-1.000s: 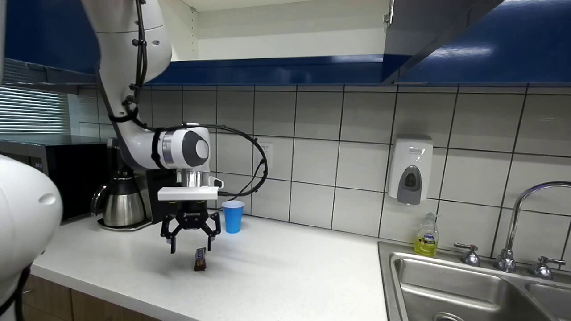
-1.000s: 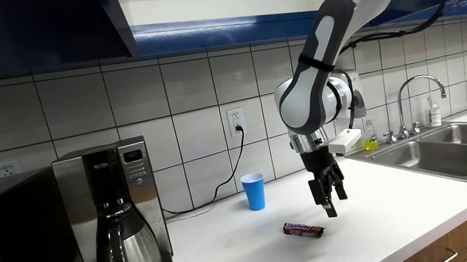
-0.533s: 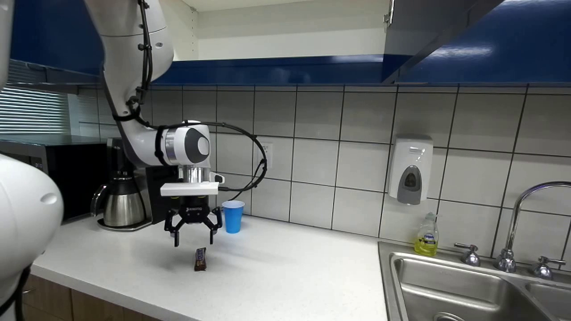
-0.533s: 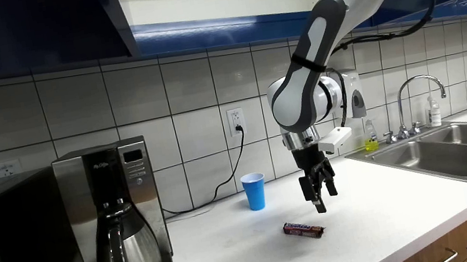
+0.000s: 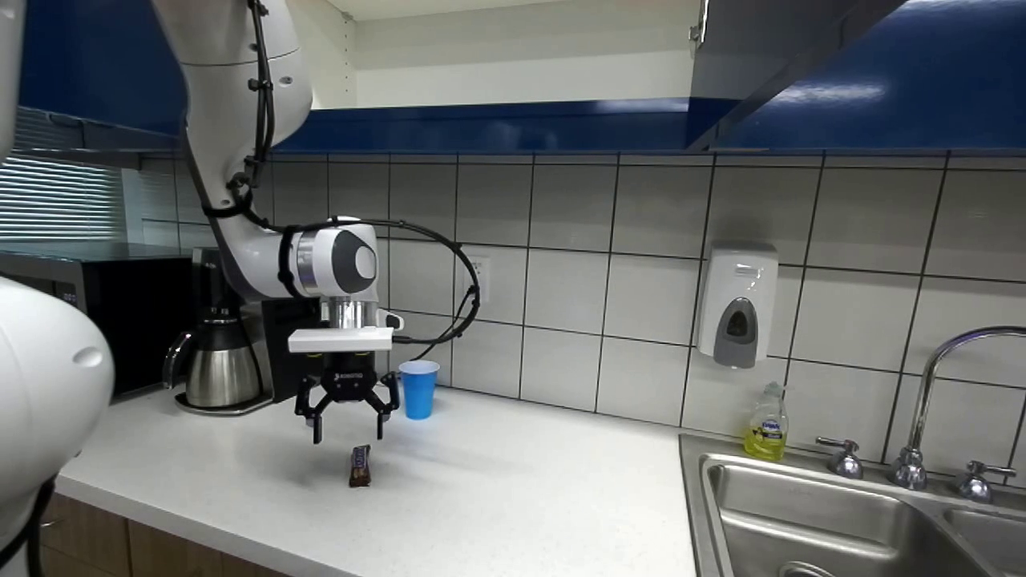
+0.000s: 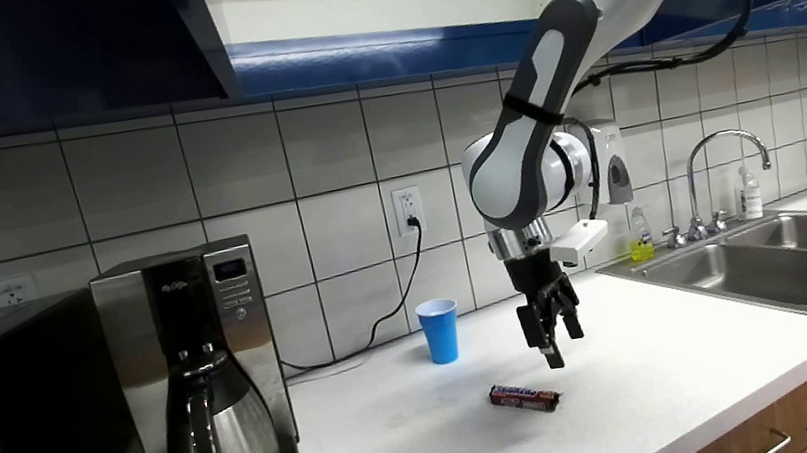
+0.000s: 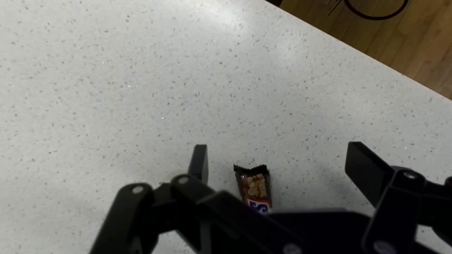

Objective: Put the chocolate bar inside the cabinet

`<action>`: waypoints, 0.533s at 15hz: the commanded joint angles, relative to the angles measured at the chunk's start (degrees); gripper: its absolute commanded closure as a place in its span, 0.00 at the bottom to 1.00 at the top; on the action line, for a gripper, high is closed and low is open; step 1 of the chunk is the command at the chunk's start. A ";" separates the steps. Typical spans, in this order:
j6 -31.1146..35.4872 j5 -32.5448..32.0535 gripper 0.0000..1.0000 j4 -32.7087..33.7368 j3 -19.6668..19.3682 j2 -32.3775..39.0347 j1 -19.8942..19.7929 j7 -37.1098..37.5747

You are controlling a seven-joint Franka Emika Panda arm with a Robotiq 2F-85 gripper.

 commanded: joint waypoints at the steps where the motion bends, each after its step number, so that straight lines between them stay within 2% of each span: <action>1: 0.24 0.01 0.00 2.10 0.82 2.20 -0.64 -0.13; 8: 1.32 -1.62 0.00 8.69 0.88 9.78 0.53 2.04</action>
